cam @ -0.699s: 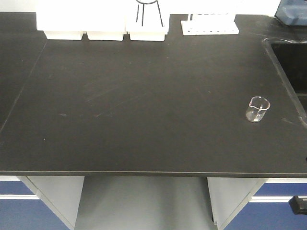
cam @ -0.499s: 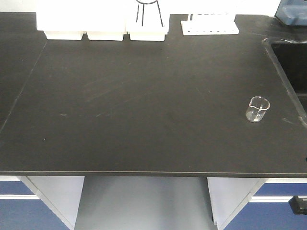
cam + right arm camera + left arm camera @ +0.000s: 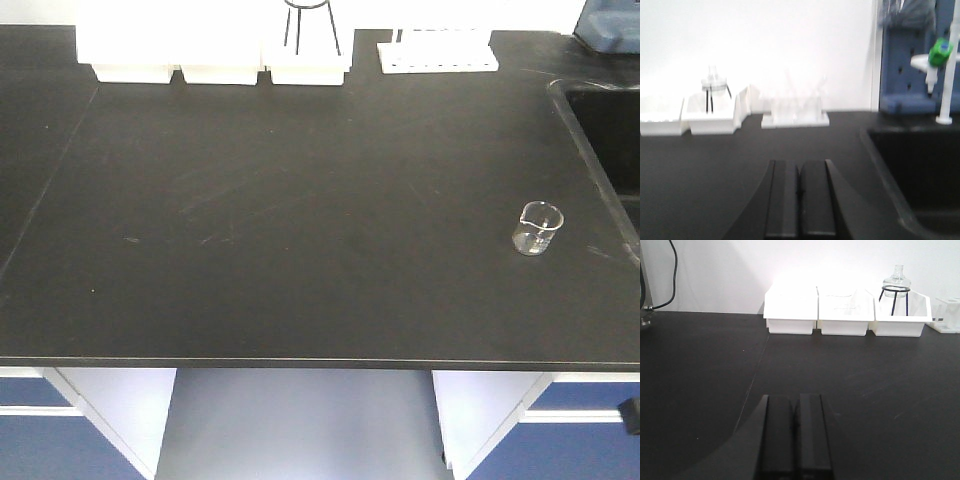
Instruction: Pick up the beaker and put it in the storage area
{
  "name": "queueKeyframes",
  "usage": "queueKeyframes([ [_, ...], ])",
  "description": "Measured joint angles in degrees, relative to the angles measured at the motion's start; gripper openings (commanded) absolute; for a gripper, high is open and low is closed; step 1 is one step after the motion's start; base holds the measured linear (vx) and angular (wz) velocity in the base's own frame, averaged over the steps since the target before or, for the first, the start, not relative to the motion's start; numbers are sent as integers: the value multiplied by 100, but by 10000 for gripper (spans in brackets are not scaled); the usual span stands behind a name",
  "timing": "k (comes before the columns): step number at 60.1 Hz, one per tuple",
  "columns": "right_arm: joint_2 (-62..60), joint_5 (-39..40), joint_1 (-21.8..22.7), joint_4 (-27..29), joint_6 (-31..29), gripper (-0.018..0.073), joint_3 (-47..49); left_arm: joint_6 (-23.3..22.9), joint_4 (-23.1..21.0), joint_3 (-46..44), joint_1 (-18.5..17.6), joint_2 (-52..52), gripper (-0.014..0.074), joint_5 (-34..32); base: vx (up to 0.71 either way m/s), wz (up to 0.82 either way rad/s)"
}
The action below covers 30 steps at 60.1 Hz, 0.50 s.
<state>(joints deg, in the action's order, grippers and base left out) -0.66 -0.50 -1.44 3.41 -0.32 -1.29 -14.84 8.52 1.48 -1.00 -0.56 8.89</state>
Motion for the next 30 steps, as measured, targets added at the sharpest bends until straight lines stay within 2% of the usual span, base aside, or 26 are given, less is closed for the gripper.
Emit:
queueKeyframes([
  [10,447,160,0,-6,-121,0,835,0,0,0,0,0,-8,0,0,0],
  [21,2114,253,0,-6,-368,0,2265,0,0,0,0,0,-8,0,0,0],
  [30,3382,350,0,-6,-383,0,3017,0,0,0,0,0,-8,0,0,0],
])
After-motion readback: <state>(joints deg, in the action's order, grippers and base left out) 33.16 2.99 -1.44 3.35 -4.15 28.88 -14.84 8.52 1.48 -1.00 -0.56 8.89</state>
